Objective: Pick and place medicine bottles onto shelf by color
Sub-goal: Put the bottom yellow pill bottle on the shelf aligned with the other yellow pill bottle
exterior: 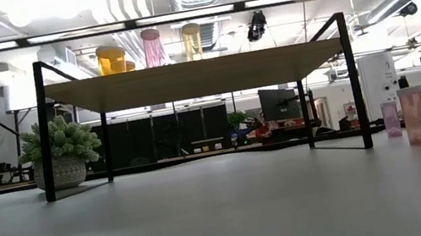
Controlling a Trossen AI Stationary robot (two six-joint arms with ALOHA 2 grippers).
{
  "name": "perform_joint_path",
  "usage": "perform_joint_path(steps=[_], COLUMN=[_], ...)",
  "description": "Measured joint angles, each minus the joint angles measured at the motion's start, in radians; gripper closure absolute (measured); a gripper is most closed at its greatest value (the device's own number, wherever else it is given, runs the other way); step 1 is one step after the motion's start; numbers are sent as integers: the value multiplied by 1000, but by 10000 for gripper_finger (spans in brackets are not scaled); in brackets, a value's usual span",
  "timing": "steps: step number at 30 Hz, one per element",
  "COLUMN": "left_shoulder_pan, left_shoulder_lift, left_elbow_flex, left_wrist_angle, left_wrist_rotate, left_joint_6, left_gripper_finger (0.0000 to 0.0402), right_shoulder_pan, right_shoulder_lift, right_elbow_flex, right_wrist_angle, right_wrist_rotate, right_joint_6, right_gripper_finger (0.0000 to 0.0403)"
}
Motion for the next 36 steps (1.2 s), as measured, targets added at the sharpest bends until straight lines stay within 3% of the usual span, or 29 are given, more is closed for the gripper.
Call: perform_joint_path(steps=[7, 15, 25, 36], left_shoulder_pan=[2, 4, 4, 4], left_shoulder_lift=[-105, -215, -280, -287], left_elbow_flex=[-114, -197, -213, -213], left_wrist_angle=[99, 128, 126, 126], left_wrist_rotate=[-2, -29, -29, -29], left_joint_6=[60, 61, 139, 190], left_gripper_finger=[219, 219, 219, 219], right_shoulder_pan=[-181, -452, -764, -801], right_shoulder_lift=[-12, -17, -3, -2], right_elbow_flex=[213, 332, 258, 121], right_wrist_angle=[-86, -177, -42, 93], right_wrist_rotate=[-115, -221, -530, -543], right_joint_6=[-265, -442, -512, -490], right_gripper_finger=[287, 287, 287, 287])
